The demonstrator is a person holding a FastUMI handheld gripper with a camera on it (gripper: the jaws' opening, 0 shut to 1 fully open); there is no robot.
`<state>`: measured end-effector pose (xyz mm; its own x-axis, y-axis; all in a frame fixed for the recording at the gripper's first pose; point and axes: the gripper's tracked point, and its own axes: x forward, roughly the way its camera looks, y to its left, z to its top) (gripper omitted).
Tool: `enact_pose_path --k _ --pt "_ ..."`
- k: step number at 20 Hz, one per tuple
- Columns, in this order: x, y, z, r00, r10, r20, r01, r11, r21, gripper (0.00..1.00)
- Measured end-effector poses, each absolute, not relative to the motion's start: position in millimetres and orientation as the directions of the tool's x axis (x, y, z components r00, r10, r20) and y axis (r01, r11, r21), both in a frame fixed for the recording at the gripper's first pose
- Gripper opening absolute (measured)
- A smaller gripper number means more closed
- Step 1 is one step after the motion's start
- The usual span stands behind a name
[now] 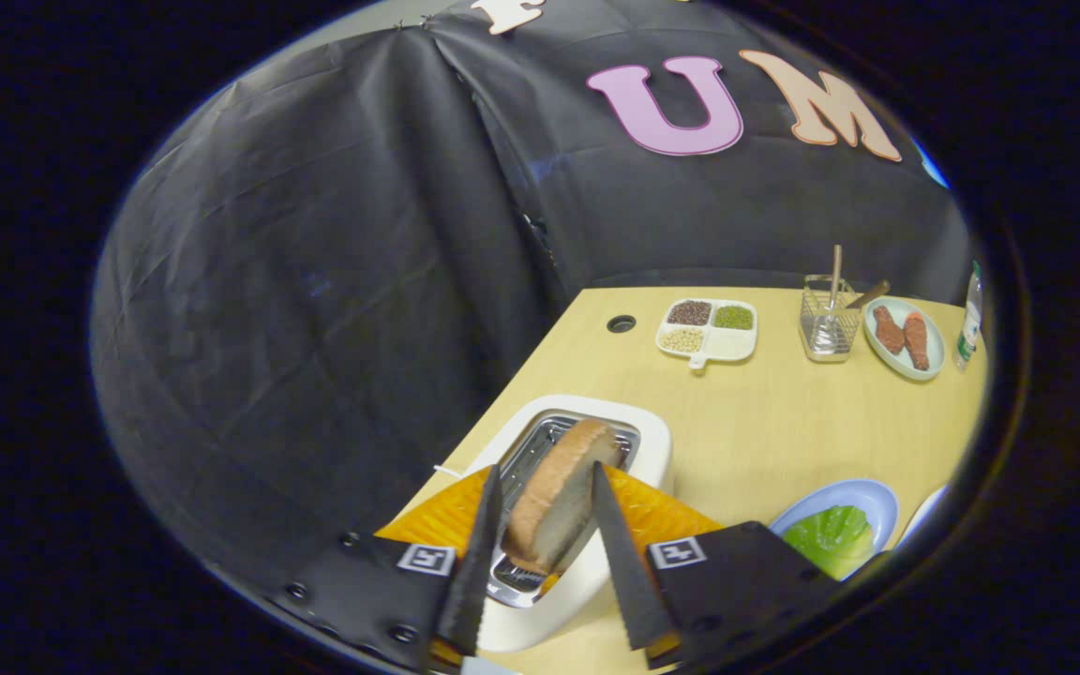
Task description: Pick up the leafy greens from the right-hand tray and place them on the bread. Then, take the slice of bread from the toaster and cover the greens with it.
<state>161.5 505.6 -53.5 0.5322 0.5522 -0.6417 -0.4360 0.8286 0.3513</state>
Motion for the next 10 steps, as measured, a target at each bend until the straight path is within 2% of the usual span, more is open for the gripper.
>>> enact_pose_path --k 7,10 --pt "167.1 491.5 -38.9 0.584 0.506 -0.635 -0.406 0.859 0.312 0.08" --pt "166.2 487.9 -17.2 0.61 0.525 -0.594 -0.409 0.85 0.331 0.08"
